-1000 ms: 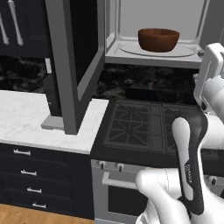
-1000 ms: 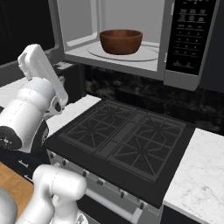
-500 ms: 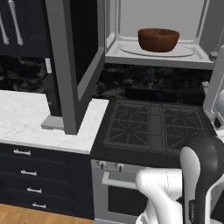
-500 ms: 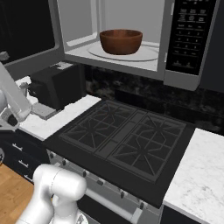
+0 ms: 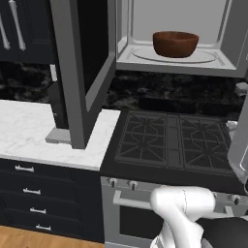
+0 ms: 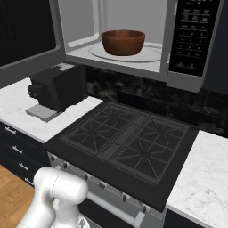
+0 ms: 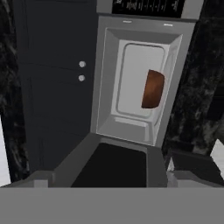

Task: Pick the lemon wedge from the sink and place it in the bowl. Then pick the bowl and place it in the microwave. Then close the microwave door and press the start button.

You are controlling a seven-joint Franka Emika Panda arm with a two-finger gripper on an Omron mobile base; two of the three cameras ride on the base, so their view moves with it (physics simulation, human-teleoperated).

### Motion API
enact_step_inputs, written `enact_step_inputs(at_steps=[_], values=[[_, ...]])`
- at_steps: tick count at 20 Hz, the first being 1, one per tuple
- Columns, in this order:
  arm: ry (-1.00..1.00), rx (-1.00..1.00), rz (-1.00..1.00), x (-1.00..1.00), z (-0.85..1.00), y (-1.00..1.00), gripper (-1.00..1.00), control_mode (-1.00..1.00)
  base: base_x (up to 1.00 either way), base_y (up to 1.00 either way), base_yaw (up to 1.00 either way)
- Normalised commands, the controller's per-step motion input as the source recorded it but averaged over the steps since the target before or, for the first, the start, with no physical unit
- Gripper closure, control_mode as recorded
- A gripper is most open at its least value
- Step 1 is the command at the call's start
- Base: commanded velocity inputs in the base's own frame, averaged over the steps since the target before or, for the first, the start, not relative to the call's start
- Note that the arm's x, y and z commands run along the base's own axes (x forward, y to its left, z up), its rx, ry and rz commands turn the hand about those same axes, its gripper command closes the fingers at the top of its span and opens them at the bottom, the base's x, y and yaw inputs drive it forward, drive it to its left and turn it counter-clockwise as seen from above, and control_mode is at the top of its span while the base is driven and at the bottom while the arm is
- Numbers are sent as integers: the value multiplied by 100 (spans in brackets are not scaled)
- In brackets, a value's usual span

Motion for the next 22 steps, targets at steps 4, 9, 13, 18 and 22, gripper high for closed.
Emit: enact_step_inputs(at_steps=[4, 9, 13, 18, 22], values=[[0, 3, -1, -1, -58, 87, -100, -100, 0, 0, 0], [0, 3, 0, 0, -63, 91, -100, -100, 0, 0, 0], [0, 0, 0, 0, -38, 91, -100, -100, 0, 0, 0], [0, 15, 0, 7, -63, 63, -100, -100, 0, 0, 0], [0, 19, 0, 41, -71, 52, -100, -100, 0, 0, 0]])
